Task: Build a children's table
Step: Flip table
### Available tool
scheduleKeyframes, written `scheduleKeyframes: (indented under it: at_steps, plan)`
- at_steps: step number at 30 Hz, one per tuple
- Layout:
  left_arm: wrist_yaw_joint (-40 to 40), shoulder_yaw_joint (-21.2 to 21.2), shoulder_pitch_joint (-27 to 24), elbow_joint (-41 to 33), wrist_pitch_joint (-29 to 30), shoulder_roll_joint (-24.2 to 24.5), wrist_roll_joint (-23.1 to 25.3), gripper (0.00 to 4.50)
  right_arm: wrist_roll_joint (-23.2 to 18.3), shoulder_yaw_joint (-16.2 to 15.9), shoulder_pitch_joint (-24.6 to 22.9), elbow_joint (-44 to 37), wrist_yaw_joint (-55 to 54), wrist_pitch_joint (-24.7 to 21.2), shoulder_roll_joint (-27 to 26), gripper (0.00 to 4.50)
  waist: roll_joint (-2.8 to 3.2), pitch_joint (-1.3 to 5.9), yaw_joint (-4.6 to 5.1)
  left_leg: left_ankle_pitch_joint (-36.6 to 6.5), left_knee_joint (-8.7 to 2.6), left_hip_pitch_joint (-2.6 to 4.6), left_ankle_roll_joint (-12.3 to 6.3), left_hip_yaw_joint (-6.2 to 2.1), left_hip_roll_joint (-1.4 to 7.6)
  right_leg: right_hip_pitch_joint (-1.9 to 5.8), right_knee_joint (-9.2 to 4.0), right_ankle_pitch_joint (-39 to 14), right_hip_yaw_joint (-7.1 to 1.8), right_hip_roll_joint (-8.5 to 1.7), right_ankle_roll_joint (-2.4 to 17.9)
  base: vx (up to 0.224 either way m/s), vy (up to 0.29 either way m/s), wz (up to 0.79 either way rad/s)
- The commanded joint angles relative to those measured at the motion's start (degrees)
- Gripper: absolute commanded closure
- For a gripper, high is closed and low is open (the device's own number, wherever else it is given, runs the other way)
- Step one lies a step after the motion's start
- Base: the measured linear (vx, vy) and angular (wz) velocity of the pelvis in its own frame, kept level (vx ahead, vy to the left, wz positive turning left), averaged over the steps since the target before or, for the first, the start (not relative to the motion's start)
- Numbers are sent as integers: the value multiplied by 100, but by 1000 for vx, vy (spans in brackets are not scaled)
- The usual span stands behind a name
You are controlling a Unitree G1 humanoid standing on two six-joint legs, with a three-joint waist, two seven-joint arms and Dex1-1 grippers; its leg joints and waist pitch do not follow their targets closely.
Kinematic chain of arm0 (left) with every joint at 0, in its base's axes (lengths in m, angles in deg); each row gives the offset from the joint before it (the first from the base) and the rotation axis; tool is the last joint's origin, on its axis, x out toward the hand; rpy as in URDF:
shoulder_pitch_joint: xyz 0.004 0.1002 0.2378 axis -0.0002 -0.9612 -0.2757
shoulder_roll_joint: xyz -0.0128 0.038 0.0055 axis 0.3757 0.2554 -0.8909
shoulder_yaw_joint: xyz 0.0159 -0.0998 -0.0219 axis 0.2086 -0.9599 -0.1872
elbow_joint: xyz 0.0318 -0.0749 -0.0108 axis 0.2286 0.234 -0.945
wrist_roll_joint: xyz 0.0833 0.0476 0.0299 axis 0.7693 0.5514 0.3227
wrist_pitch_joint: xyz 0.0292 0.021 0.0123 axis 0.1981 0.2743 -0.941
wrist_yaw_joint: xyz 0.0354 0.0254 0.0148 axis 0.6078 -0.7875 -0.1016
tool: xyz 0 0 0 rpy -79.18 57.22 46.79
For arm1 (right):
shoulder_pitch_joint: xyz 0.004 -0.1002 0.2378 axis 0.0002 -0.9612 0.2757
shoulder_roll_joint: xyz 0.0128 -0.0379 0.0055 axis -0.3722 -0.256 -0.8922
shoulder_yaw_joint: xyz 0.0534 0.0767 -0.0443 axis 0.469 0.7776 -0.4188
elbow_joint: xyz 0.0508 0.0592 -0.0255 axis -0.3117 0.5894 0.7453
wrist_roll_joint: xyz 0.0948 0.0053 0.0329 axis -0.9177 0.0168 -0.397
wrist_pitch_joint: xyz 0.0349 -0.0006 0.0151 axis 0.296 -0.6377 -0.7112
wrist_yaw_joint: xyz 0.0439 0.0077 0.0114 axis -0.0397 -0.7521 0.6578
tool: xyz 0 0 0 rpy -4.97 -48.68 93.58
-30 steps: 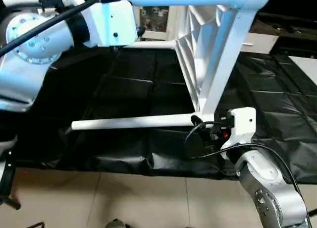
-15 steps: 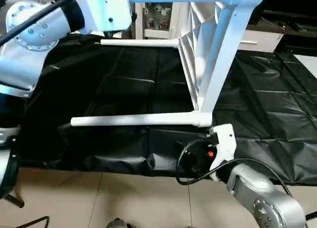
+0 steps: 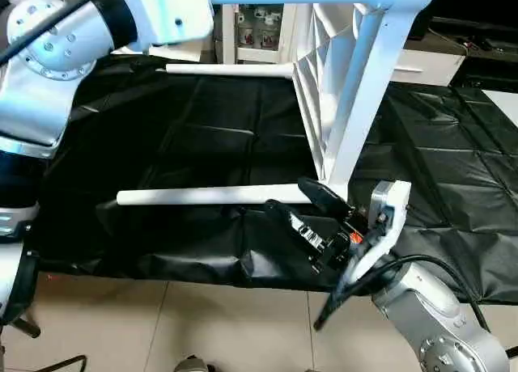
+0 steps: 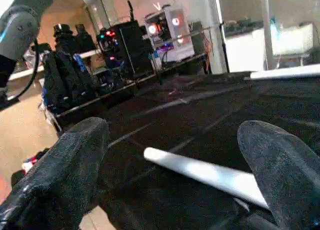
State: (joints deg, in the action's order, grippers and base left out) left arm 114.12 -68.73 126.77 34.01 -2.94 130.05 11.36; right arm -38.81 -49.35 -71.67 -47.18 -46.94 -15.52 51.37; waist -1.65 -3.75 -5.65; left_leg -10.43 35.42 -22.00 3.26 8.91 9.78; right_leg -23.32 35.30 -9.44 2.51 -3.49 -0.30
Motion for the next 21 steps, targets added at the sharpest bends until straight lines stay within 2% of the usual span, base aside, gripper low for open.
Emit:
scheduleKeyframes:
  at_steps: [1, 12, 15, 17, 21]
  plan:
    - [78, -94, 27, -113, 87, -28, -55, 228, -1, 4, -22, -98, 64, 115, 50, 0, 134, 340, -16, -2532, -592, 146, 588, -186, 309, 112, -433, -2229, -260, -505, 733, 0, 0, 0]
    - [40, -285, -45, -175, 564, -196, -157, 252, 15, -47, -79, -64, 172, 414, 43, 0, 145, 343, -69, -2504, -590, 146, 555, -179, 308, 114, -433, -2207, -266, -505, 739, 0, 0, 0]
    - [-160, -503, -37, -76, 915, -397, -322, 252, 51, -23, -87, -29, 137, 459, 46, 0, 160, 342, -88, -2501, -587, 149, 544, -176, 305, 112, -442, -2282, -269, -506, 730, 0, 0, 0]
    - [-226, -539, -33, -48, 984, -429, -311, 252, 68, -23, -95, -25, 128, 488, 52, 0, 142, 336, -88, -2472, -586, 134, 512, -179, 299, 123, -455, -2392, -267, -515, 706, 0, 0, 0]
    - [-524, -682, -37, 67, 1169, -532, -238, 252, 73, -37, -131, -31, 127, 564, 65, 0, 163, 338, -89, -2401, -576, 123, 442, -179, 292, 118, -486, -2650, -272, -527, 617, 0, 0, 0]
